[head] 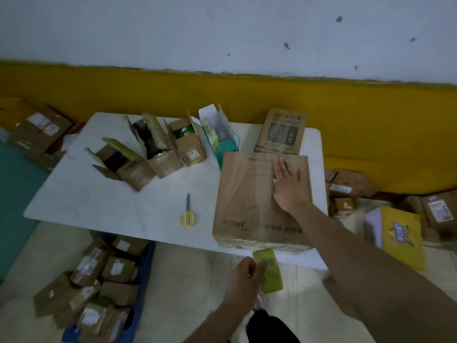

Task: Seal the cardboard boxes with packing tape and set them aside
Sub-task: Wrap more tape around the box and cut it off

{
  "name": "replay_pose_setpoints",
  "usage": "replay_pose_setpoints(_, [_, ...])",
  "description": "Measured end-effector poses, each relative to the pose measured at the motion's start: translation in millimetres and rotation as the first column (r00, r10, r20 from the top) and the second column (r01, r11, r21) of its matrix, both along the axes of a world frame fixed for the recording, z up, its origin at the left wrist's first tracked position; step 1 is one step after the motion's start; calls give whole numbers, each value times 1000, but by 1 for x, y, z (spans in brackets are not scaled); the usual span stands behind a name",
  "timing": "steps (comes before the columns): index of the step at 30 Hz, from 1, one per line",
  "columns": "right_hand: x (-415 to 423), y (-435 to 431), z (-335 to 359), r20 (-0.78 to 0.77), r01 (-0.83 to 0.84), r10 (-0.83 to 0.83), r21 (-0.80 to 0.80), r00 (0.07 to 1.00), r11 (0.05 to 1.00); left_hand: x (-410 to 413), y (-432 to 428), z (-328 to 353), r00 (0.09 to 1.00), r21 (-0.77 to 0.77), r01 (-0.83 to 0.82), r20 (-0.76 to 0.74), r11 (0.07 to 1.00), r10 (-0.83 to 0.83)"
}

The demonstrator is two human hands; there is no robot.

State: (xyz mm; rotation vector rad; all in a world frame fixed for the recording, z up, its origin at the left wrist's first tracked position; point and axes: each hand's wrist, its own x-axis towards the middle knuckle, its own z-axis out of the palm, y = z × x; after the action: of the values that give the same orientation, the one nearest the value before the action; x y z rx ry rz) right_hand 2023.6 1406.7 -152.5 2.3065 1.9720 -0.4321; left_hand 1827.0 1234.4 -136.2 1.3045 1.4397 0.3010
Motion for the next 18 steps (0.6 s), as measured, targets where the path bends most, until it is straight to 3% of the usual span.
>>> replay_pose_setpoints(5, [1, 1, 3, -5, -13, 13, -52, 1000, 999, -7, 13, -30, 994, 25, 64, -95, 998, -61])
replay_pose_setpoints(13, [-25, -2, 13, 11, -177, 178, -59, 984, 982, -19, 25, -33, 942, 134, 238, -273, 962, -195])
replay_pose_setpoints(18, [-36, -103, 0, -127, -424, 430, 76, 894, 903, -23, 36, -27, 933, 44, 251, -278, 967, -229])
